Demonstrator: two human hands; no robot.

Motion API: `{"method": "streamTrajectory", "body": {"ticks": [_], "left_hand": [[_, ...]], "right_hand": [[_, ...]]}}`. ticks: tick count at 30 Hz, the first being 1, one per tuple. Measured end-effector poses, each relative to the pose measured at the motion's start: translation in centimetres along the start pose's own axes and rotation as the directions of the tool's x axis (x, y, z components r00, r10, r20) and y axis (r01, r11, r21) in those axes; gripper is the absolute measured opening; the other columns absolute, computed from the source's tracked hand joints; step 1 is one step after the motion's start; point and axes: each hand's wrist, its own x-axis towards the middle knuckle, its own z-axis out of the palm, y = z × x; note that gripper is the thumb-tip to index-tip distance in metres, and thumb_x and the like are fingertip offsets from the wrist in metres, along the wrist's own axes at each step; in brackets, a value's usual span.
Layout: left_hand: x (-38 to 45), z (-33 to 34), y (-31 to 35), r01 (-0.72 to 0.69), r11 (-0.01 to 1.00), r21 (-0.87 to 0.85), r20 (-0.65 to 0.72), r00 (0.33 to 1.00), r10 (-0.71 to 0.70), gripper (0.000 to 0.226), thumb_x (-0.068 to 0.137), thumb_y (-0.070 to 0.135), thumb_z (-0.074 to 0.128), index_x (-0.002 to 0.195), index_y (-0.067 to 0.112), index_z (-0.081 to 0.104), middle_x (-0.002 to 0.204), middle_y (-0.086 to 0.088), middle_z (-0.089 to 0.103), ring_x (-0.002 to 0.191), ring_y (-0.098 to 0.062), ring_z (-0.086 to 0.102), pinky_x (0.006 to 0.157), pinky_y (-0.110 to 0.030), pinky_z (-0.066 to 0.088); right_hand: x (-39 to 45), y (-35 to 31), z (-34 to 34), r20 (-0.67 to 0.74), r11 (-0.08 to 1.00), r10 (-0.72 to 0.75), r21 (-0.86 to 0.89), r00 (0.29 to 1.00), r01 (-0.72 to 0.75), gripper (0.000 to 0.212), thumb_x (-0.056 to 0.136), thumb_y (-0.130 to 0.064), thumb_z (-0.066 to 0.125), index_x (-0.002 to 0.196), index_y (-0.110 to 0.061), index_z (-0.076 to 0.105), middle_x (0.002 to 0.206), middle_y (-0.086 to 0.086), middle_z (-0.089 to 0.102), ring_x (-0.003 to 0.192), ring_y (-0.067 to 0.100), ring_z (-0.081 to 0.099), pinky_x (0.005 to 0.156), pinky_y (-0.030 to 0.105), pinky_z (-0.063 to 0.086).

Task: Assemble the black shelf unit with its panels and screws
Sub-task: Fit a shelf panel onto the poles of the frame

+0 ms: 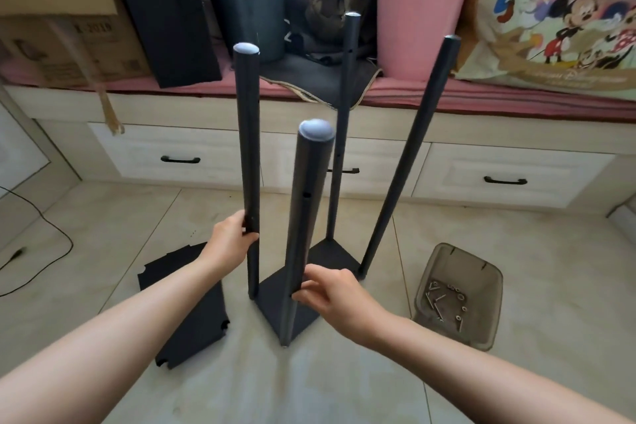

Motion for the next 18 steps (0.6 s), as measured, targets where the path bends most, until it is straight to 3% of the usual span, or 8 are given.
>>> {"method": "streamTrajectory", "body": {"ticks": [7,10,13,16,18], "left_hand": [[1.0,0.5,0.5,0.024,0.992,-0.123,0.016,1.000,-0.022,0.045,0.097,0.008,0.063,0.140,0.008,0.050,0.135,-0.009,0.061,0.131,-0.026,0.055,0.109,-0.046,0.047],[-0.1,0.4,0.0,0.016,0.983,-0.182,0.005,1.000,-0.015,0.065,0.095,0.003,0.065,0.152,0.017,0.038,0.149,-0.003,0.050,0.141,-0.020,0.045,0.114,-0.042,0.041],[-2.5,0.6,-0.3,0.034,0.981,-0.190,0.012,0.999,-0.032,0.088,0.094,-0.008,0.059,0.160,0.031,0.015,0.160,0.005,0.034,0.146,-0.013,0.035,0.117,-0.037,0.035],[-5.1,1.5,-0.3,0.032,0.981,-0.189,0.112,0.994,-0.011,0.085,0.093,-0.009,0.058,0.156,0.036,0.025,0.157,0.008,0.039,0.143,-0.009,0.039,0.101,-0.016,0.043],[-6.5,2.1,0.0,-0.014,0.987,-0.163,0.233,0.971,0.053,0.076,0.093,-0.002,0.063,0.142,0.052,0.040,0.144,0.026,0.049,0.136,0.005,0.042,0.082,-0.002,0.044]], "right_hand": [[2.0,0.6,-0.6,-0.066,0.991,0.081,0.108,0.995,-0.073,0.023,0.099,-0.027,0.059,0.121,-0.022,0.066,0.104,-0.003,0.075,0.095,0.003,0.069,0.090,0.024,0.055],[1.7,1.9,-1.4,-0.071,0.993,0.094,0.074,0.993,-0.088,0.026,0.096,-0.031,0.063,0.122,-0.026,0.065,0.108,-0.009,0.073,0.098,-0.003,0.066,0.086,0.014,0.053],[1.4,3.8,-3.8,-0.152,0.988,0.154,0.044,0.976,-0.149,0.027,0.095,-0.032,0.065,0.120,-0.023,0.066,0.108,-0.010,0.071,0.099,0.001,0.066,0.089,0.019,0.054],[1.8,5.7,-7.6,-0.299,0.962,0.273,0.112,0.914,-0.250,0.028,0.096,-0.030,0.064,0.119,-0.015,0.065,0.111,-0.002,0.068,0.105,0.013,0.064,0.095,0.032,0.054],[2.1,6.8,-10.3,-0.377,0.936,0.350,0.177,0.857,-0.305,0.030,0.097,-0.029,0.061,0.121,-0.011,0.061,0.112,0.004,0.066,0.104,0.018,0.063,0.094,0.041,0.055]]}}
